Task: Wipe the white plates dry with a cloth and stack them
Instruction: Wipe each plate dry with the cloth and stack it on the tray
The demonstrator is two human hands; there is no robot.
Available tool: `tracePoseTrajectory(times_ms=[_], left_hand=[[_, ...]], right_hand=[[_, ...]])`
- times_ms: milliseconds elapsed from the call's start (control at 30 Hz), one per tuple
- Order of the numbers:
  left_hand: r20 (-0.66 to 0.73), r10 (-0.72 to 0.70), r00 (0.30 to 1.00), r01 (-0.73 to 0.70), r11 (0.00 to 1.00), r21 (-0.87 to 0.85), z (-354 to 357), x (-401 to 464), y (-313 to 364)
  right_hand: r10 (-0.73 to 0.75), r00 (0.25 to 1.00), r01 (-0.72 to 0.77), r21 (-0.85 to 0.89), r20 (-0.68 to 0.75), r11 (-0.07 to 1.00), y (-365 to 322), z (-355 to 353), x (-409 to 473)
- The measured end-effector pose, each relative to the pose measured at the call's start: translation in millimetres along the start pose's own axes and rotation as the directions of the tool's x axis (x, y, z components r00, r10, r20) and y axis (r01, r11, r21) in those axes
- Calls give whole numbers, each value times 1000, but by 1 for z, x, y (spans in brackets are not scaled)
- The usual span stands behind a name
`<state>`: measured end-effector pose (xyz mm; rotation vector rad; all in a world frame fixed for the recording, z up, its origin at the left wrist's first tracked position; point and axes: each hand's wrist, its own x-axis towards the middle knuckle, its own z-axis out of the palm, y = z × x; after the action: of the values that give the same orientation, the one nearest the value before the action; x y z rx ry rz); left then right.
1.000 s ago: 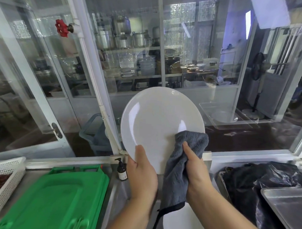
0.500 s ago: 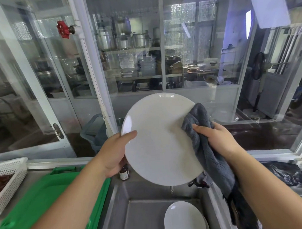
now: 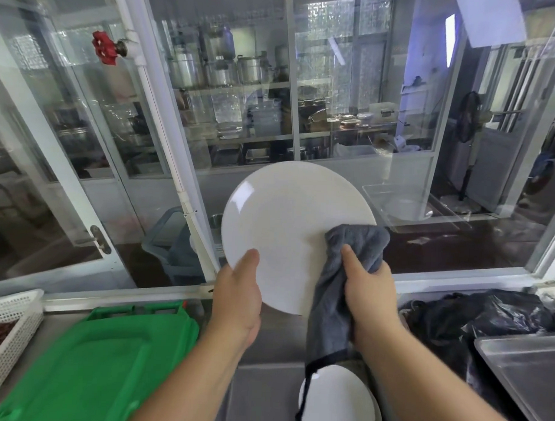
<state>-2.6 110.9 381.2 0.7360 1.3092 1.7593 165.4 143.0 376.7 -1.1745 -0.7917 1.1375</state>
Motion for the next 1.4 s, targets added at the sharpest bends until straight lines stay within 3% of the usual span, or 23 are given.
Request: tracePoseTrajectory(times_ms=[133, 267, 333, 467, 567, 667, 733, 800, 867, 1000, 1100, 1200, 1333, 1400], left_hand=[[-82, 52, 995, -54, 998, -21, 11, -11, -6], [-102, 95, 990, -100, 994, -49, 10, -14, -9], [-105, 128, 986, -132, 991, -30, 11, -16, -6], [-78, 188, 979, -185, 982, 41, 11, -13, 1], [-53, 196, 979, -192, 978, 84, 10, -13, 6], [-20, 182, 983, -177, 975, 131, 8, -14, 3], [6, 174, 985, -173, 975, 142, 6, -14, -2], [5, 172, 985, -172, 977, 123, 4, -13, -5], [-5, 168, 986, -166, 979, 120, 3, -14, -4], [-24, 124, 992, -122, 990, 67, -1, -15, -3], [-15, 116, 993, -115, 992, 44, -4, -13, -1], [-30, 130, 991, -128, 990, 66, -4, -11, 0], [-49, 147, 988, -144, 987, 68, -1, -9, 1], [-49, 154, 987, -150, 986, 74, 1, -9, 2]], right_hand=[[-20, 999, 15, -155, -30, 988, 16, 14, -30], [-185, 982, 184, -345, 30, 921, 12, 16, -34], [-284, 956, 284, -485, 76, 827, 5, 16, -32], [-356, 868, 492, -695, 346, 524, 2, 20, -35], [-365, 760, 650, -639, 538, 411, 0, 21, -37], [-308, 546, 826, -439, 779, 354, -15, 23, -26], [-274, 411, 899, -338, 869, 278, -29, 25, -12], [-278, 334, 938, -291, 900, 186, -44, 28, 4], [-320, 340, 940, -312, 884, 137, -57, 35, 19], [-545, 537, 838, -483, 643, 255, -71, 40, 38], [-656, 576, 780, -568, 488, 263, -62, 26, 38], [-617, 543, 807, -556, 570, 196, -41, 13, 25], [-482, 537, 842, -475, 692, 255, -13, 0, -7], [-390, 507, 862, -450, 769, 234, -7, -4, -16]])
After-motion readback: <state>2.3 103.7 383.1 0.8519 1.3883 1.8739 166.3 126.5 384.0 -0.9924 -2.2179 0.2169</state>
